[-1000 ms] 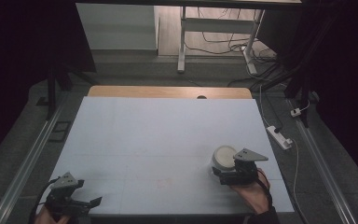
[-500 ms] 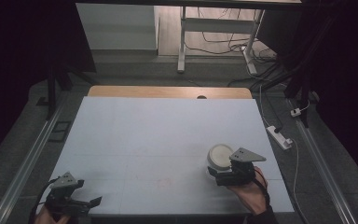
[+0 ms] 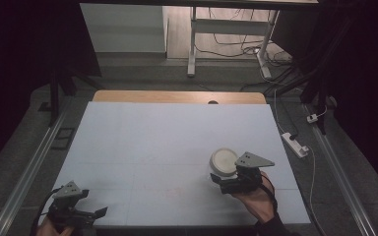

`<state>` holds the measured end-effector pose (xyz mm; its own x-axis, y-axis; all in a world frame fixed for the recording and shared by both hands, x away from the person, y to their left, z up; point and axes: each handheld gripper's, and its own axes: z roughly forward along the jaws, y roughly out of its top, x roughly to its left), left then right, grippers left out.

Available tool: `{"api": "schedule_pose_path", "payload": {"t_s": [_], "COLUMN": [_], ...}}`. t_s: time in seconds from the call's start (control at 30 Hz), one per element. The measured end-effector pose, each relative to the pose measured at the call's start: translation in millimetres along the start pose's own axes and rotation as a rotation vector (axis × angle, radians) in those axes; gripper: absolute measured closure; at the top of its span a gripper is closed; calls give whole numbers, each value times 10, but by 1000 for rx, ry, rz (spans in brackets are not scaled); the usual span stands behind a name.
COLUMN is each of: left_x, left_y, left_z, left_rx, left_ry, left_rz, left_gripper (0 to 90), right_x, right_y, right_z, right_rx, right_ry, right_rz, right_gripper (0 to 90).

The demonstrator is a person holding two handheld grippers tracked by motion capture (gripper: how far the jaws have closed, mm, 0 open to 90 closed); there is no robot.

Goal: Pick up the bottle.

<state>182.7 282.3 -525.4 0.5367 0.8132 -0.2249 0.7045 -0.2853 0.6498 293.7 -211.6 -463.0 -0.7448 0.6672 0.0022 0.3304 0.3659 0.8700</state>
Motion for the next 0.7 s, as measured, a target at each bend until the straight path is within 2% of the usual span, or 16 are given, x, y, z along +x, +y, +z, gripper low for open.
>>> {"api": "schedule_pose_path", "payload": {"t_s": [0.23, 0.7], "left_x": [1, 2], "left_y": [0, 2], "left_z": [1, 2], "left_rx": [1, 3], "left_ry": [-1, -2], "left_rz": [0, 0], "left_gripper": [15, 15], "right_x": [44, 227], "right_y": [76, 209], "right_z": [55, 223], "right_rx": [-18, -27], "right_ry": [25, 84], "right_rz": [-1, -64], "right_gripper": [62, 62]}}
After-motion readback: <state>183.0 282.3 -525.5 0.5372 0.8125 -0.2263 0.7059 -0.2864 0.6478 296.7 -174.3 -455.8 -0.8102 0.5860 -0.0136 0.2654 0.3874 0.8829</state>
